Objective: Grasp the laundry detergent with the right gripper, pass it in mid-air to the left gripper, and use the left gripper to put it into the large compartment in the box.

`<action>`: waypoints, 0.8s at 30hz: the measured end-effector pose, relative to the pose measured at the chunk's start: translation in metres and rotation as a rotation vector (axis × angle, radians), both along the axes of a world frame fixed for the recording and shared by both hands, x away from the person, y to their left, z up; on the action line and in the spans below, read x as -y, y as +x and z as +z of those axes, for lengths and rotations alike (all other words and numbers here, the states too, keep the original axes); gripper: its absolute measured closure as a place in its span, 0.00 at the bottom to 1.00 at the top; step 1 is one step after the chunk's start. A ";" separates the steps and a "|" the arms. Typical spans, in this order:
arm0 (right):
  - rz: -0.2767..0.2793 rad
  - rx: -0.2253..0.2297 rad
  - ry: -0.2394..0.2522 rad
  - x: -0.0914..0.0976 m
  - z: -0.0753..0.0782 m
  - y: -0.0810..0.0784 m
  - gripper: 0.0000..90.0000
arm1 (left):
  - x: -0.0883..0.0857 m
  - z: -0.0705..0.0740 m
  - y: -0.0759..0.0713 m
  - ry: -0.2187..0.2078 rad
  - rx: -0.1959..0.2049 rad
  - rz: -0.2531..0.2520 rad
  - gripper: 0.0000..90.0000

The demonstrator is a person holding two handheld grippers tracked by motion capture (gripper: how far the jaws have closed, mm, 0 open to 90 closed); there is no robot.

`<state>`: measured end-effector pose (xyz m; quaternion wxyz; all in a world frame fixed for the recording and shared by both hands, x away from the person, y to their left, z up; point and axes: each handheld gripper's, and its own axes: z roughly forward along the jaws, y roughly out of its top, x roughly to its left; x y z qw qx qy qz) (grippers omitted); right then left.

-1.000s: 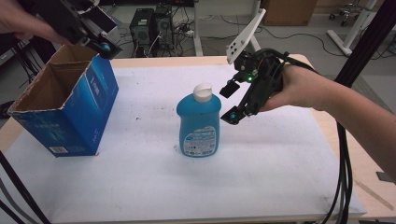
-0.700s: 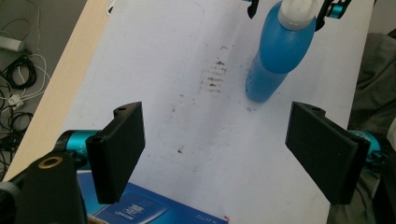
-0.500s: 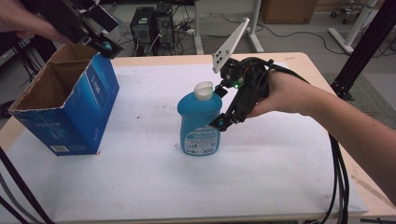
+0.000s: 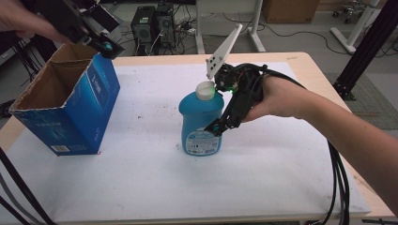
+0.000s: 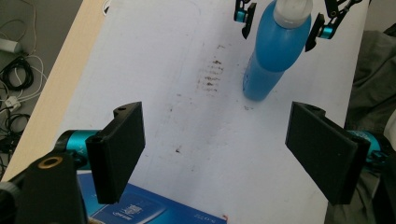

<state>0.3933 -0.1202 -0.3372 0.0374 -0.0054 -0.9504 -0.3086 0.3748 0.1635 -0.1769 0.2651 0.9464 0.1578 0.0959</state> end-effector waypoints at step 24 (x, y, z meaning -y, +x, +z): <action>0.025 0.004 0.013 0.000 -0.002 0.000 0.34 | 0.001 -0.001 -0.001 0.003 -0.006 -0.006 0.22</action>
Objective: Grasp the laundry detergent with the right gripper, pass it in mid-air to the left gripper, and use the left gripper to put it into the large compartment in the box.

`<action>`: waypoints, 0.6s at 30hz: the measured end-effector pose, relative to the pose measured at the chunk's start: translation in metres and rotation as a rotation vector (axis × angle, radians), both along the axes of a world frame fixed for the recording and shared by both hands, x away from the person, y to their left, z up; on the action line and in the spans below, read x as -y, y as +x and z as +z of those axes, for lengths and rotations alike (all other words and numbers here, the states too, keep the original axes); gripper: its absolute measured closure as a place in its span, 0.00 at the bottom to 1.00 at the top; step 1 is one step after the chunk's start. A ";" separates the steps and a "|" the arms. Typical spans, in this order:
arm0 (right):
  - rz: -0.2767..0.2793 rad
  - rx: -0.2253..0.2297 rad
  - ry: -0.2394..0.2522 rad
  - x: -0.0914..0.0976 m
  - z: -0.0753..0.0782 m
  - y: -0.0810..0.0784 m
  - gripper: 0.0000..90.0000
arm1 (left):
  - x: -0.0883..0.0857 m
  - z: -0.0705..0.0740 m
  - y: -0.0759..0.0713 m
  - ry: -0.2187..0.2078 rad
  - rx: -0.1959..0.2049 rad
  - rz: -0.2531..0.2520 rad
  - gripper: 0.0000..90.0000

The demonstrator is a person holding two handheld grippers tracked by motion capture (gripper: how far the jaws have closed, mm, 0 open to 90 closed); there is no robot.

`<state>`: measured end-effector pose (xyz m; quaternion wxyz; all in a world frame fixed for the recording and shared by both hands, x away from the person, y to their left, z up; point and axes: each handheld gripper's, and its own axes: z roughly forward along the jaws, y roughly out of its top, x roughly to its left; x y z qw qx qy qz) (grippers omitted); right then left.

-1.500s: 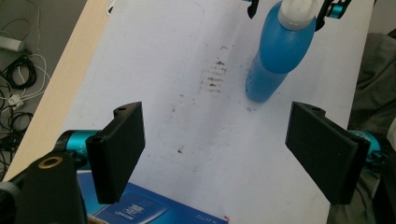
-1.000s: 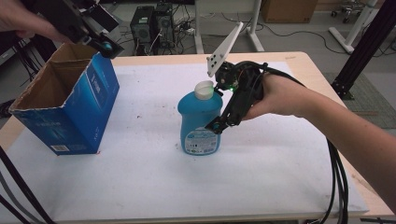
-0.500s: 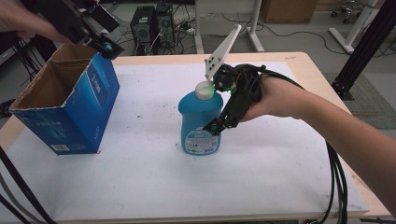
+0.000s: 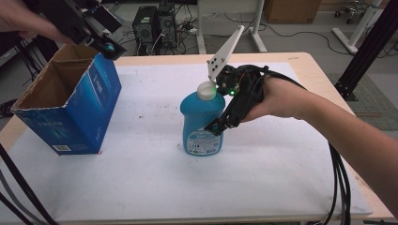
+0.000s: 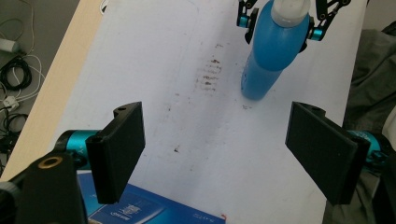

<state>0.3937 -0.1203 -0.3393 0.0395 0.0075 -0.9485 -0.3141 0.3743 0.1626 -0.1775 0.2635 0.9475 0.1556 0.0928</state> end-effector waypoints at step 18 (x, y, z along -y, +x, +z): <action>0.013 -0.012 -0.004 0.001 -0.003 0.003 0.40 | -0.002 0.000 0.000 0.004 -0.004 0.005 0.22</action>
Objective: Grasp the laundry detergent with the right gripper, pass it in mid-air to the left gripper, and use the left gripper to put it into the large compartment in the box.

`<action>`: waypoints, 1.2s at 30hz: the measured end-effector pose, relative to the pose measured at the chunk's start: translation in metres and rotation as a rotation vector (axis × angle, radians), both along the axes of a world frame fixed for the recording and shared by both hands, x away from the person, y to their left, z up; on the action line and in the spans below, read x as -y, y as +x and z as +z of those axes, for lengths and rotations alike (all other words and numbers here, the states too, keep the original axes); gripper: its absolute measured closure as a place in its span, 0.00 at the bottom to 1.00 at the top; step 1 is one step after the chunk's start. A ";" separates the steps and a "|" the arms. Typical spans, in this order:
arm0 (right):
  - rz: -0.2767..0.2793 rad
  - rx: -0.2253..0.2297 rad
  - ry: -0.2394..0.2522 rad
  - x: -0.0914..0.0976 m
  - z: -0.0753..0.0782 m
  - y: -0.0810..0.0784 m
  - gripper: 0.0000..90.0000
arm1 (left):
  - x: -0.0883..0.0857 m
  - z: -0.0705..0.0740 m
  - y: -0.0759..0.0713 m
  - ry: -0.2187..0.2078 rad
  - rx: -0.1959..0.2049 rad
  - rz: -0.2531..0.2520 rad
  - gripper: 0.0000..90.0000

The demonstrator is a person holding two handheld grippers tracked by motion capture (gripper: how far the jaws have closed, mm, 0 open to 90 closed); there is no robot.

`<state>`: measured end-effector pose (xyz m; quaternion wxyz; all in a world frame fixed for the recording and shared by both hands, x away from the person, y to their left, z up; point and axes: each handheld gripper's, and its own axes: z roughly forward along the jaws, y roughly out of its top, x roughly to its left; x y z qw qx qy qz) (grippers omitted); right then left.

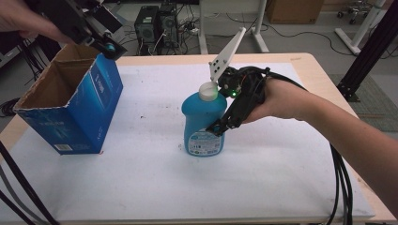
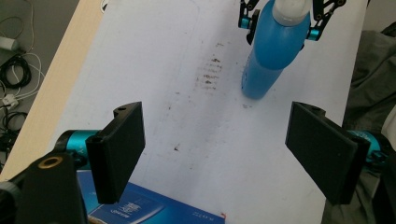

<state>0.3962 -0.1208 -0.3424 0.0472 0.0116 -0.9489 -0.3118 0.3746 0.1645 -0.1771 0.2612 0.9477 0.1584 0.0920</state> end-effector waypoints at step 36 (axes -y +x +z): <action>-0.033 0.023 0.026 0.004 0.031 0.003 0.51 | 0.014 0.008 -0.002 0.016 0.006 -0.056 0.22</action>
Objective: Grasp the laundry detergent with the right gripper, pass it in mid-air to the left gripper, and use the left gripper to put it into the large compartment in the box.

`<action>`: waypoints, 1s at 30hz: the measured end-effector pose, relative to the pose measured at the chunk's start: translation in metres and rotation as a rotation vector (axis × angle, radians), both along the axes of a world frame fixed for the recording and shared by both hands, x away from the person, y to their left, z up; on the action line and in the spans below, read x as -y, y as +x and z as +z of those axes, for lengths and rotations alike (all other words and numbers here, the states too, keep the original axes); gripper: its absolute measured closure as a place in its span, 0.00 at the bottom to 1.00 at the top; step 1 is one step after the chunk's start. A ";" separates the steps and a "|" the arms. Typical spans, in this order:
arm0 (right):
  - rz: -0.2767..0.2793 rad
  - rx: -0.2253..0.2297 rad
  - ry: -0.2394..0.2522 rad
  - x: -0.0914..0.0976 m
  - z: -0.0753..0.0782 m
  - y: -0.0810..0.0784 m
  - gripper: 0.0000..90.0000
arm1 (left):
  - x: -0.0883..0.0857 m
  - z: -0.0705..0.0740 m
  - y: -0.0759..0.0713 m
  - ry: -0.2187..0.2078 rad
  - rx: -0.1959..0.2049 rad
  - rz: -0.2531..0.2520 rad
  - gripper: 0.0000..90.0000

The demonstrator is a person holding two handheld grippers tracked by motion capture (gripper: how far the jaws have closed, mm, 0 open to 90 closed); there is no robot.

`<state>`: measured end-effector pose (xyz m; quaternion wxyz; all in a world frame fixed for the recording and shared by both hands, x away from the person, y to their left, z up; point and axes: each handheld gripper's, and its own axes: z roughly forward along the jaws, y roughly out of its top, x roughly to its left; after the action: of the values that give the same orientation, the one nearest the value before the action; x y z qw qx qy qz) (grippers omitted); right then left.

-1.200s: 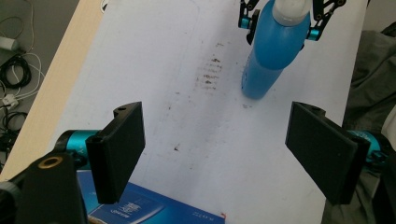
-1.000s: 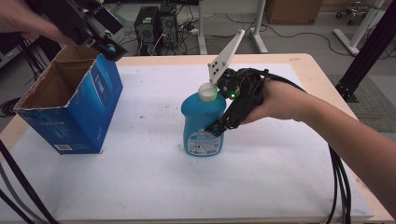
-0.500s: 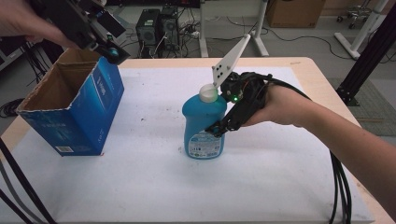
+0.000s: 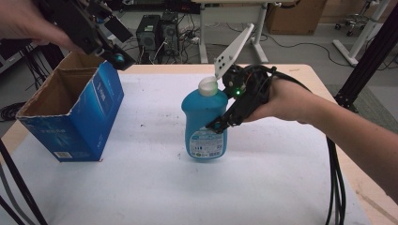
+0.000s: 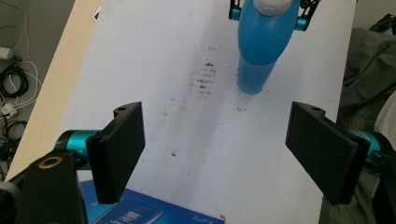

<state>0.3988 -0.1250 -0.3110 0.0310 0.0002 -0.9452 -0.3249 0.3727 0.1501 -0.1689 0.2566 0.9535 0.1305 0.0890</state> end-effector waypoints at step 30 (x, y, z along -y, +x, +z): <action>0.051 0.022 -0.007 -0.048 0.082 0.009 0.52 | 0.060 0.000 0.008 0.072 -0.058 -0.143 0.22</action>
<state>0.4078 -0.0767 -0.2289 0.0290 0.0279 -0.9464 -0.3205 0.3808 0.0897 -0.1692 0.2238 0.9712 0.0663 0.0475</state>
